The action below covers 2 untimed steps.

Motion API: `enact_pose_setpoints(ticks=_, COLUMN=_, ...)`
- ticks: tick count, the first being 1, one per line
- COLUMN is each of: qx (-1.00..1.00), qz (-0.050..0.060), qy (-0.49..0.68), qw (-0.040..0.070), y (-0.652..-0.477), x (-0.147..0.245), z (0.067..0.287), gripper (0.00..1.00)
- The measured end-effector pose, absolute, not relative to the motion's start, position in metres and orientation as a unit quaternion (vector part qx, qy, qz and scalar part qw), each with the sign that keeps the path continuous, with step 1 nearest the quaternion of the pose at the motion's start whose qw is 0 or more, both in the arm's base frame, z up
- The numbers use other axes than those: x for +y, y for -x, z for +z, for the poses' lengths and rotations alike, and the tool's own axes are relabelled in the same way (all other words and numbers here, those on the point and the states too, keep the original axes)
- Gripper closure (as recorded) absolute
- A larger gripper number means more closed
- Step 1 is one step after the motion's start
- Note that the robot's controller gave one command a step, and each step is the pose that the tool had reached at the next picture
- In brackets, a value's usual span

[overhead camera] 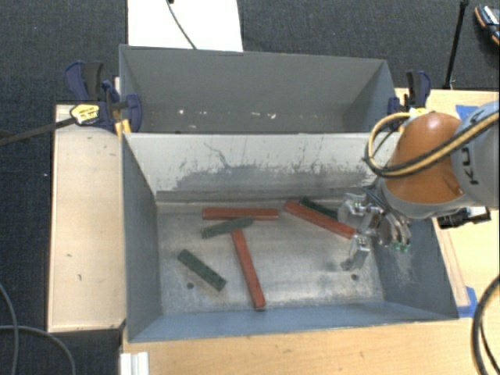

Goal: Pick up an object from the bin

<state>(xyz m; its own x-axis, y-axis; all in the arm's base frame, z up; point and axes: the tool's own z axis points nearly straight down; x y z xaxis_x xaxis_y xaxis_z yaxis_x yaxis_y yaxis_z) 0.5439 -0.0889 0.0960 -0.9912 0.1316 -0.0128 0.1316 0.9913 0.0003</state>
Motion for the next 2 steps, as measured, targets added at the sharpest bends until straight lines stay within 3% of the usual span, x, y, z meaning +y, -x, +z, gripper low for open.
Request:
enact_pose_setpoints(ticks=1, qx=0.988, qz=0.0, qy=-0.151, qw=0.0, y=-0.555, x=-0.083, z=0.084, gripper=0.0)
enact_pose_setpoints(ticks=2, qx=0.976, qz=0.0, qy=-0.216, qw=0.002, y=-0.585, x=-0.067, z=0.1, gripper=0.0)
